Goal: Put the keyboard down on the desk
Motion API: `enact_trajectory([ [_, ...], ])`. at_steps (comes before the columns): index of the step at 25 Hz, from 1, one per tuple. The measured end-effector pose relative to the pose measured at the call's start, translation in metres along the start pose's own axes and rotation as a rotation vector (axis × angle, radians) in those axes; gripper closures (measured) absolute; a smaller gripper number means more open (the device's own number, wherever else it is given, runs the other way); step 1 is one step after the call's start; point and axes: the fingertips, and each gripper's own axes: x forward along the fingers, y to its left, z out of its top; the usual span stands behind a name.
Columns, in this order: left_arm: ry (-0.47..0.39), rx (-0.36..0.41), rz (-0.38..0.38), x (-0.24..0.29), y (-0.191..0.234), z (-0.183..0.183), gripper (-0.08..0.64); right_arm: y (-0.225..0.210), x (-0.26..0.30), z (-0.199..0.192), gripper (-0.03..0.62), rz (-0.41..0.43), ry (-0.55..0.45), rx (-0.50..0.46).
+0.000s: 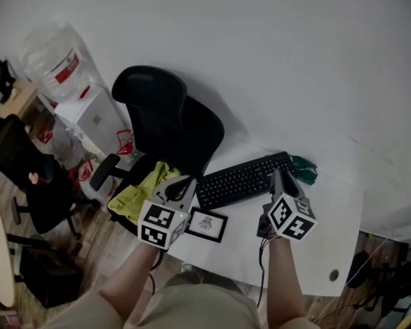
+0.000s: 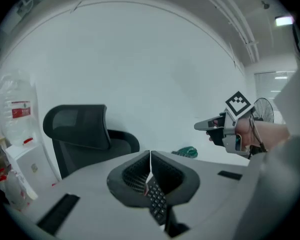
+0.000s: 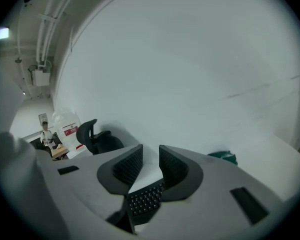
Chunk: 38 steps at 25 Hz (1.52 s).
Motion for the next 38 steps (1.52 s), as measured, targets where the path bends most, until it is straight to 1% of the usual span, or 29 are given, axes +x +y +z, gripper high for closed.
enact_trajectory([
  [3,-0.120,0.029,0.017,-0.020,0.001,0.036,0.534,0.035,-0.023,0.030,0.480,0.110,-0.072,-0.074],
  [5,-0.173,0.039,0.015,-0.033,-0.002,0.056,0.534,0.055,-0.043,0.048,0.516,0.165,-0.127,-0.113],
  [7,-0.210,0.055,0.015,-0.045,-0.005,0.072,0.534,0.072,-0.063,0.064,0.531,0.209,-0.180,-0.143],
  [11,-0.273,0.154,0.039,-0.069,-0.015,0.100,0.534,0.101,-0.096,0.083,0.538,0.291,-0.234,-0.204],
  [12,-0.288,0.165,0.037,-0.074,-0.017,0.104,0.534,0.108,-0.105,0.088,0.538,0.305,-0.249,-0.229],
  [15,-0.326,0.134,-0.002,-0.092,-0.026,0.115,0.534,0.130,-0.133,0.098,0.545,0.358,-0.292,-0.305],
  [18,-0.333,0.110,-0.031,-0.108,-0.033,0.117,0.534,0.148,-0.154,0.099,0.554,0.429,-0.304,-0.314],
  [21,-0.339,0.116,-0.026,-0.121,-0.038,0.117,0.534,0.159,-0.168,0.095,0.560,0.480,-0.304,-0.308],
  [24,-0.340,0.113,-0.022,-0.129,-0.042,0.113,0.534,0.162,-0.171,0.085,0.561,0.487,-0.304,-0.331],
  [28,-0.304,0.124,-0.015,-0.130,-0.039,0.098,0.534,0.165,-0.166,0.067,0.568,0.511,-0.254,-0.323],
  [33,-0.276,0.130,0.033,-0.128,-0.031,0.076,0.534,0.163,-0.163,0.046,0.568,0.527,-0.196,-0.322],
  [38,-0.215,0.118,0.008,-0.123,-0.039,0.052,0.534,0.159,-0.159,0.027,0.568,0.532,-0.151,-0.316],
])
